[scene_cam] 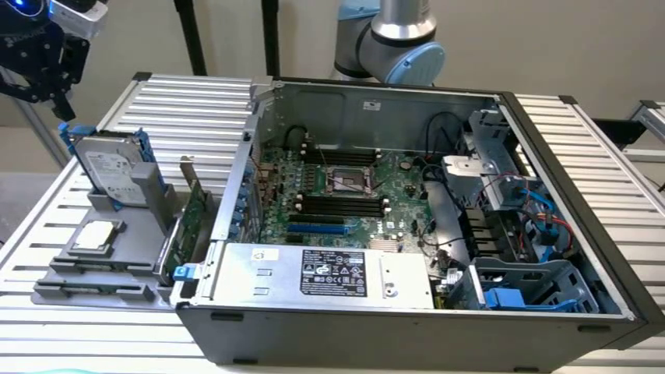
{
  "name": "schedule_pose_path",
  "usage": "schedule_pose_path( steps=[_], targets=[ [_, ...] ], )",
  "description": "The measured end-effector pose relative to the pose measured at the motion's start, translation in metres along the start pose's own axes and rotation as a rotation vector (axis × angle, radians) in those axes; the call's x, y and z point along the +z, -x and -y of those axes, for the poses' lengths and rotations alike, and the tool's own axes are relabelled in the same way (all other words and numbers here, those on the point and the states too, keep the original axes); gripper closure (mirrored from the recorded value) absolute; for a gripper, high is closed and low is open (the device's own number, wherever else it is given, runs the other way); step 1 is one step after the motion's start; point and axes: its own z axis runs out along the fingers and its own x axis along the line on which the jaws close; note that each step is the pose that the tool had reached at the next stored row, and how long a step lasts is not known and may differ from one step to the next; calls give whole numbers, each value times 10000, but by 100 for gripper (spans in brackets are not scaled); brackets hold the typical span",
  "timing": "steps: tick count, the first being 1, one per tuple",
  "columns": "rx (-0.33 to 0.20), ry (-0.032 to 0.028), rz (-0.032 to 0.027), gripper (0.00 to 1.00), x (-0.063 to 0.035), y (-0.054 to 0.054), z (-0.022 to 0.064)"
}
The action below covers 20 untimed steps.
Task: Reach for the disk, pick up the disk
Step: 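Pick up the disk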
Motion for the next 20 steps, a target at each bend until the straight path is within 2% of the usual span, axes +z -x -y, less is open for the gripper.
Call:
schedule_pose_path(
  steps=[17,20],
  targets=[
    [-3084,0,-182,89,-3,0,0],
    [-3416,-7,-198,89,-3,8,-4]
  ],
)
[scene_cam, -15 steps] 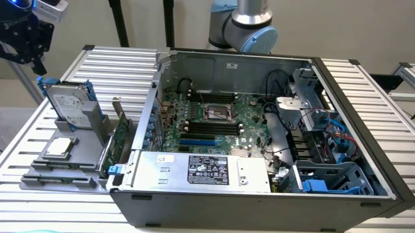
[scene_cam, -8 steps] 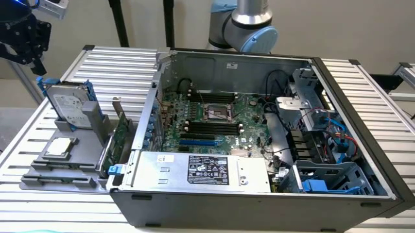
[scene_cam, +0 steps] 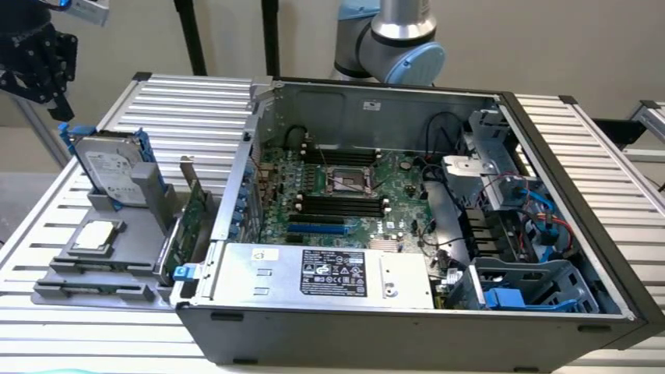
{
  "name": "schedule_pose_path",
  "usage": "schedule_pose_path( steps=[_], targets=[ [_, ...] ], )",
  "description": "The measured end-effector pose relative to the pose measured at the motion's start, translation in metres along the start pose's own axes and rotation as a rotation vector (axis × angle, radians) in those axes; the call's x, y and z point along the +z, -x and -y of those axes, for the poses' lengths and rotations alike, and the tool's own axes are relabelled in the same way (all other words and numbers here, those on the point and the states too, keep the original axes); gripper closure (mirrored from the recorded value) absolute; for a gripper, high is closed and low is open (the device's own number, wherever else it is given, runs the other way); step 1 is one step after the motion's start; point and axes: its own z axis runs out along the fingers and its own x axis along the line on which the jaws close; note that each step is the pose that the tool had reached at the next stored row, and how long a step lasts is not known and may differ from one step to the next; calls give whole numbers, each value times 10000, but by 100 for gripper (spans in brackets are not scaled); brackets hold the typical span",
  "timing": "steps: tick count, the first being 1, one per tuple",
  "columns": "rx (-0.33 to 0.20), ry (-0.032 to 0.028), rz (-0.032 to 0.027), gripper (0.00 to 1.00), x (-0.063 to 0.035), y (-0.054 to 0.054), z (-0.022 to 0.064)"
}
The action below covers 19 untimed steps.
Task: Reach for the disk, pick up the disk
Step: 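Pick up the disk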
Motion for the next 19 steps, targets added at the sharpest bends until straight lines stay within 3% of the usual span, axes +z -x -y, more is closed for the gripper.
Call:
schedule_pose_path(
  steps=[8,9,11,13,15,19],
  targets=[
    [-416,-13,11,89,1,38,-4],
    [-438,-32,57,89,1,40,-5],
    [-464,-65,223,89,3,44,-4],
    [-492,-102,343,89,7,50,-4],
    [-564,-139,368,89,20,57,-3],
    [-882,-177,359,89,46,70,-4]
  ],
)
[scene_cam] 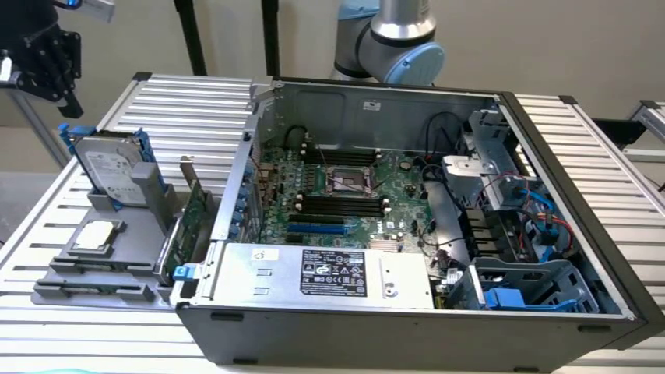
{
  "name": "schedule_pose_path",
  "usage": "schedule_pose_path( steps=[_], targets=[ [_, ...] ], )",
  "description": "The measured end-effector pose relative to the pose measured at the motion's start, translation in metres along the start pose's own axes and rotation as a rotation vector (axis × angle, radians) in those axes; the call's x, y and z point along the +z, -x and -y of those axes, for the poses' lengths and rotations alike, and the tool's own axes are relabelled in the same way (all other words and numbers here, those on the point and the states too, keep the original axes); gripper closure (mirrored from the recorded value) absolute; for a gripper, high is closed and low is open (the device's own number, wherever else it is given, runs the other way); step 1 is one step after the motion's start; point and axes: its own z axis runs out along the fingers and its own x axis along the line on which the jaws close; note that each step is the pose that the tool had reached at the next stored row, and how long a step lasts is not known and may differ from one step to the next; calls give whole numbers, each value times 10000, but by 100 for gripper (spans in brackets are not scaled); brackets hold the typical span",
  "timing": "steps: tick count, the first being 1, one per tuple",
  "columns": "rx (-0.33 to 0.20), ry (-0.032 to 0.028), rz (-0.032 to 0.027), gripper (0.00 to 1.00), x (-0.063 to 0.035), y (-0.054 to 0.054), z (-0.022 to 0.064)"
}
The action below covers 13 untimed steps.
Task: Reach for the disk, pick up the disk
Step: 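Pick up the disk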
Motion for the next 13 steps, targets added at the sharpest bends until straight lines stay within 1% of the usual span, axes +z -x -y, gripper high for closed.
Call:
schedule_pose_path(
  steps=[6,10,13],
  targets=[
    [-443,14,-10,89,0,2,22],
    [-557,17,1,89,-2,5,75],
    [-558,16,0,89,-2,5,76]
  ],
)
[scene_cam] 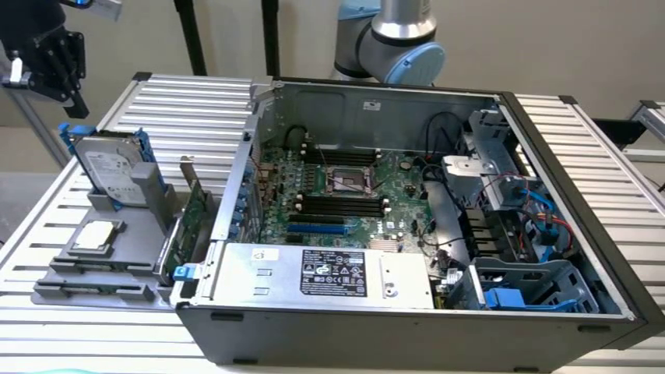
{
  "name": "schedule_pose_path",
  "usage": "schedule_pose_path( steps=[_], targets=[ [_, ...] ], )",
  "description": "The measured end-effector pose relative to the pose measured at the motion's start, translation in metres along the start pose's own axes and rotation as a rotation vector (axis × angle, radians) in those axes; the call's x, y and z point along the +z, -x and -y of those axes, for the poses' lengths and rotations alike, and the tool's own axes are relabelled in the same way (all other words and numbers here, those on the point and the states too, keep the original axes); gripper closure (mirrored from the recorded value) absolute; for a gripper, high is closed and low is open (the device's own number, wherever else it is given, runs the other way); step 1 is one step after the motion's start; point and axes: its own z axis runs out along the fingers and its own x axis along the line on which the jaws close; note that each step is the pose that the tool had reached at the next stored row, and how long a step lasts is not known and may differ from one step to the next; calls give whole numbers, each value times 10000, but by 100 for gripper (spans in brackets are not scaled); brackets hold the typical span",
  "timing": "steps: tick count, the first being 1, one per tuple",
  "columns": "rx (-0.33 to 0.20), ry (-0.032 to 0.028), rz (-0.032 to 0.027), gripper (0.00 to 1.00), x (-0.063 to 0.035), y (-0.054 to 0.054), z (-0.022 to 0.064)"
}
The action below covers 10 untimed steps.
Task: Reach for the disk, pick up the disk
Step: 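Pick up the disk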
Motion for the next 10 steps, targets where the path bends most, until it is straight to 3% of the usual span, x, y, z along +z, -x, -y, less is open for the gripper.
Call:
schedule_pose_path(
  steps=[7,10],
  targets=[
    [39,-12,1,88,3,-14,1],
    [61,-13,1,70,2,-29,0]
  ],
)
